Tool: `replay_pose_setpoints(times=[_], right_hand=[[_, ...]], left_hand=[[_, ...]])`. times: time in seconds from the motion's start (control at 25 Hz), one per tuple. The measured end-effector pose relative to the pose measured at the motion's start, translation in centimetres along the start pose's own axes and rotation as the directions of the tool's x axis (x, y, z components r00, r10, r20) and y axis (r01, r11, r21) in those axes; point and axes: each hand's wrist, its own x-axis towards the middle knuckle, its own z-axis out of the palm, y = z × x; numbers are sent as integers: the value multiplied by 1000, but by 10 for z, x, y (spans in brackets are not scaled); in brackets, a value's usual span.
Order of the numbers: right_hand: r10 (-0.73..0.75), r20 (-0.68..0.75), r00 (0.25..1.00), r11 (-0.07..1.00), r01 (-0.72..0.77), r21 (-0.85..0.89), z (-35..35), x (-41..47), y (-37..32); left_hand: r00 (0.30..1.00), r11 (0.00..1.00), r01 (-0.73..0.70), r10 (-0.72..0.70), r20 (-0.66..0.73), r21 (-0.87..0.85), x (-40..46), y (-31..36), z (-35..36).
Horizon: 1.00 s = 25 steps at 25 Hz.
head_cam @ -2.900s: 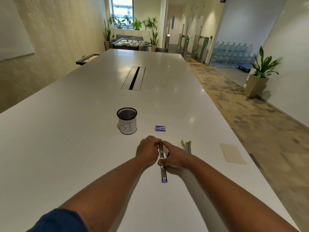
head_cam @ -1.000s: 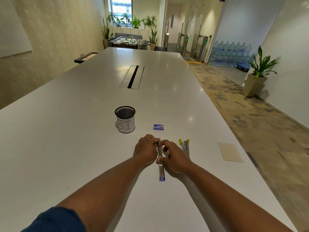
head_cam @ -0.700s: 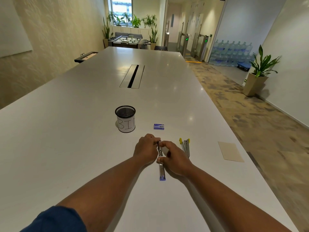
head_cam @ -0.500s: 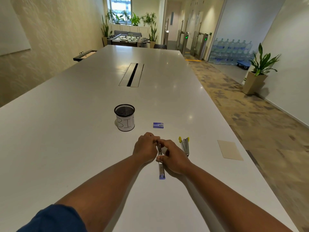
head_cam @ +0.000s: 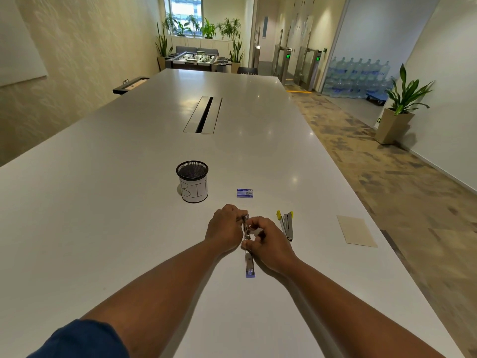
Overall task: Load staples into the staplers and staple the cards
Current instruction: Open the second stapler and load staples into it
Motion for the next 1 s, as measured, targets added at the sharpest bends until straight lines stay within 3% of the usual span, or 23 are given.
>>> replay_pose_setpoints(times=[0.12,0.28,0.44,0.64,0.88,1.0], right_hand=[[23,-22,999,999,-22,49,-2,1,1],[179,-104,978,963,-153,222,-4,16,0],[250,-167,954,956,-217,197,-3,37,1],[243,-240,940,969,-221,115,10,66,-5],[210,-263,942,977,-208,36,9,99,5],[198,-231,953,978,-208,-18,6,117,10]], left_hand=[[999,1000,1,-2,41,7,2,-1,-1],[999,996,44,-43,16,-73,5,-5,3],[992,979,122,-127,-23,-162,13,-2,4],[987,981,149,-154,-36,-128,47,-1,-4],[992,994,111,-110,55,-23,86,-11,1],[997,997,69,-69,27,21,97,-17,10]])
